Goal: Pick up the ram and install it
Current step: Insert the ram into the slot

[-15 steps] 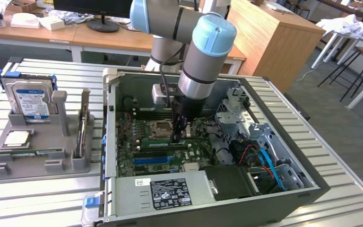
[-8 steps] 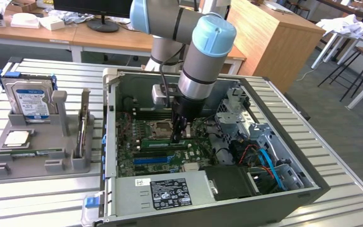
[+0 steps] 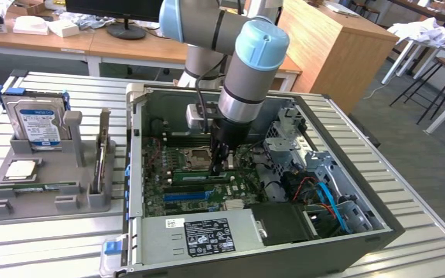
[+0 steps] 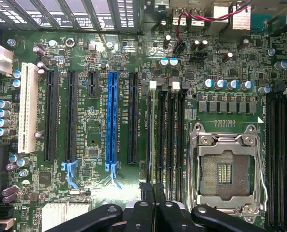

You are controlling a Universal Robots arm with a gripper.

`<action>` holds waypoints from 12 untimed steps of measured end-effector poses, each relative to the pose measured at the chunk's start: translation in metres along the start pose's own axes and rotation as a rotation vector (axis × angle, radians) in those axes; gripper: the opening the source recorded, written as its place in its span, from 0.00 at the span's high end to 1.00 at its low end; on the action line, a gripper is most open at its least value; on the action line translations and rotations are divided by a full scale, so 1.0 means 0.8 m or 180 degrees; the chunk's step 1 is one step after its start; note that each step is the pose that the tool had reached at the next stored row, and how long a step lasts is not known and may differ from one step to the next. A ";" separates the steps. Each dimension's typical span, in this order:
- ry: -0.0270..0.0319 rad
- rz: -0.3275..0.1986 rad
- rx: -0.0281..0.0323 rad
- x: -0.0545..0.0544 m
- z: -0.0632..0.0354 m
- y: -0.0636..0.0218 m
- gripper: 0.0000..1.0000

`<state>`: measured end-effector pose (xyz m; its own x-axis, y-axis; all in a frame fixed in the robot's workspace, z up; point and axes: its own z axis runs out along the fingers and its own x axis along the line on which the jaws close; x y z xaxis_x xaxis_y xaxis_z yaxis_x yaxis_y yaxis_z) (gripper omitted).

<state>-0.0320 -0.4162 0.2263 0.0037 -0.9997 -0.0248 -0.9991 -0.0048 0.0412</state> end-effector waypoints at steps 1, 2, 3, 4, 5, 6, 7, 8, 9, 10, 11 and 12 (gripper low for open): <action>0.0000 0.0000 0.0000 0.000 0.000 0.000 0.89; 0.0000 0.0000 0.0000 0.000 0.000 0.000 0.89; -0.0001 0.0000 0.0000 0.000 0.000 0.000 0.89; -0.0001 0.0000 0.0000 0.000 0.000 0.000 0.89; -0.0001 0.0000 0.0000 0.000 0.000 0.000 0.89; -0.0001 0.0000 0.0000 0.000 0.000 0.000 0.89; -0.0001 0.0000 0.0000 0.000 0.000 0.000 0.88; -0.0001 0.0000 0.0000 0.000 0.000 0.000 0.82; -0.0001 0.0000 0.0000 0.000 0.000 0.000 0.82; -0.0001 0.0000 0.0000 0.000 0.000 0.000 0.82; -0.0001 0.0000 0.0000 0.000 0.000 0.000 0.75; -0.0001 0.0000 0.0000 0.000 0.000 0.000 0.75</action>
<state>-0.0320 -0.4162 0.2261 0.0037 -0.9997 -0.0251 -0.9991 -0.0047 0.0411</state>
